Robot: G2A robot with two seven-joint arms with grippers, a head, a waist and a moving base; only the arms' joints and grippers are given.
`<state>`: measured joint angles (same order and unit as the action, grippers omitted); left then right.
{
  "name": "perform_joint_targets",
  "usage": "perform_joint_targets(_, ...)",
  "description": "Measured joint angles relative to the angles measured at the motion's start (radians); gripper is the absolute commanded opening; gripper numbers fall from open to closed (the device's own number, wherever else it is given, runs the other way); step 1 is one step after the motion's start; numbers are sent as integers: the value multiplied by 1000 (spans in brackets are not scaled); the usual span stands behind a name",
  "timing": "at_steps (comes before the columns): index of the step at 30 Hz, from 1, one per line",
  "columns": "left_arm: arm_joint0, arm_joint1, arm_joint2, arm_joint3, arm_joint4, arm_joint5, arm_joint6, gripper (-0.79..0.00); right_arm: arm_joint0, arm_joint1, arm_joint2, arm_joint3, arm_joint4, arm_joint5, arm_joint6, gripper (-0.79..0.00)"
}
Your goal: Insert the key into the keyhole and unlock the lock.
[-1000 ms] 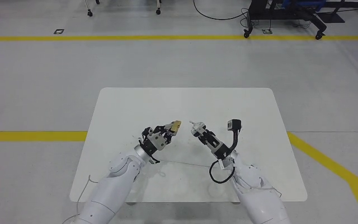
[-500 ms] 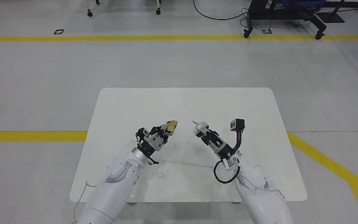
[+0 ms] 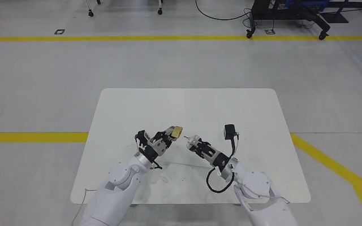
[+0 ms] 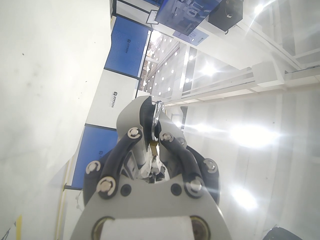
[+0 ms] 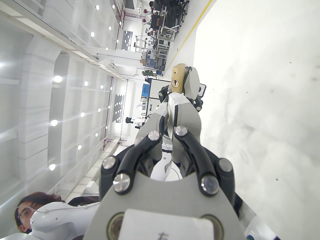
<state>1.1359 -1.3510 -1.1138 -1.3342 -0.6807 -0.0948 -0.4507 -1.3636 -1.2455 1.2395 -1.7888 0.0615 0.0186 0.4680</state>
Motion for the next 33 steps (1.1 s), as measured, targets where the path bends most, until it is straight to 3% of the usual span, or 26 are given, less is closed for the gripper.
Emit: perform_joint_targets(33,-20,-10,-4,36,68,-30,-39,-785,57,-12,-49,38,-21,72,-55,-785)
